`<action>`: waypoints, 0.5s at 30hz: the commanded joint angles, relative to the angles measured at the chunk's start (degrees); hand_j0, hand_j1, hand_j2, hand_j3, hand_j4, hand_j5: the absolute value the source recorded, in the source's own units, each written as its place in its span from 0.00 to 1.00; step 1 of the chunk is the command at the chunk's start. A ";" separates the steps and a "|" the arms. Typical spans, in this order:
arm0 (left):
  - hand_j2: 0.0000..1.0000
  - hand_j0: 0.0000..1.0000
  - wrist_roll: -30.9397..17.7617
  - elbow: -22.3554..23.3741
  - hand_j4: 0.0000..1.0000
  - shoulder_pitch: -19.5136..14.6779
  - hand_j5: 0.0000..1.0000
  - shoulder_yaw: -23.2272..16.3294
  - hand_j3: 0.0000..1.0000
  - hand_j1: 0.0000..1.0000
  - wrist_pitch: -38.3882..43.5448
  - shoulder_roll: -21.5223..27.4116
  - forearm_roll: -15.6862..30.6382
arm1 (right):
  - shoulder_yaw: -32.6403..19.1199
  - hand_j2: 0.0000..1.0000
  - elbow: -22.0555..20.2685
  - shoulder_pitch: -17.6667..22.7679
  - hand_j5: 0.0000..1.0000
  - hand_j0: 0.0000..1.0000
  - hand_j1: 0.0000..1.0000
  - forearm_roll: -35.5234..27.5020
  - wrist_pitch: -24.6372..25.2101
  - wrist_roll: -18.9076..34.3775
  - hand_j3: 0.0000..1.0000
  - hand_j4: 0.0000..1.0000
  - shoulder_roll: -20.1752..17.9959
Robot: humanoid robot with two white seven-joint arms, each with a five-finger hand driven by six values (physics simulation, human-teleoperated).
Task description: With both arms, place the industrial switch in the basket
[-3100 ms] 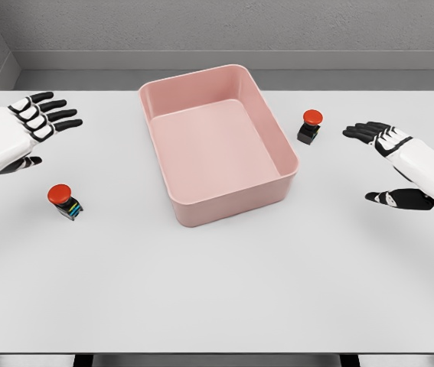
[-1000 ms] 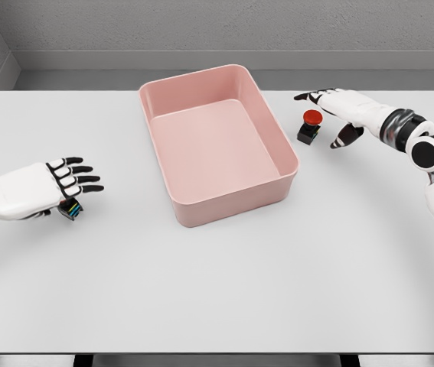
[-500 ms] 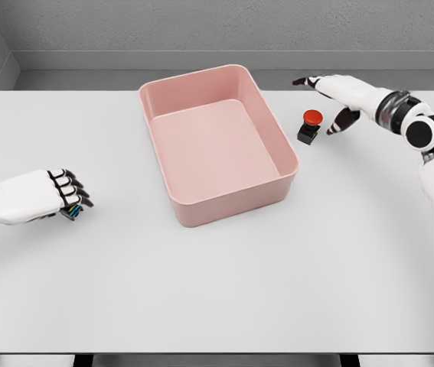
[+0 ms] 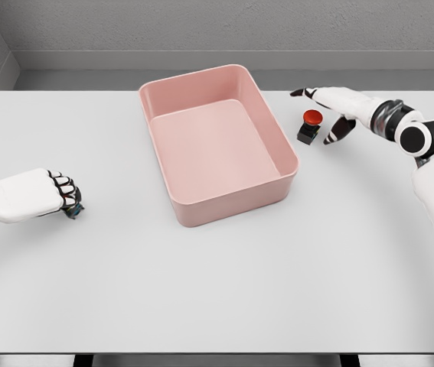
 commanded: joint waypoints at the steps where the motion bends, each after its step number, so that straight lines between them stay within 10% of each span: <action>1: 0.23 0.23 -0.12 0.09 0.23 0.09 0.23 0.06 0.23 0.23 0.01 0.04 -0.20 | -0.03 1.00 0.58 0.00 1.00 1.00 1.00 -0.21 0.15 -0.02 1.00 1.00 -0.13; 15: 0.18 0.18 0.24 0.35 0.18 -2.02 0.18 4.18 0.18 0.18 0.01 -0.05 0.41 | 1.20 0.97 1.29 -1.58 0.97 0.97 0.97 0.14 0.41 -0.02 0.97 0.97 0.14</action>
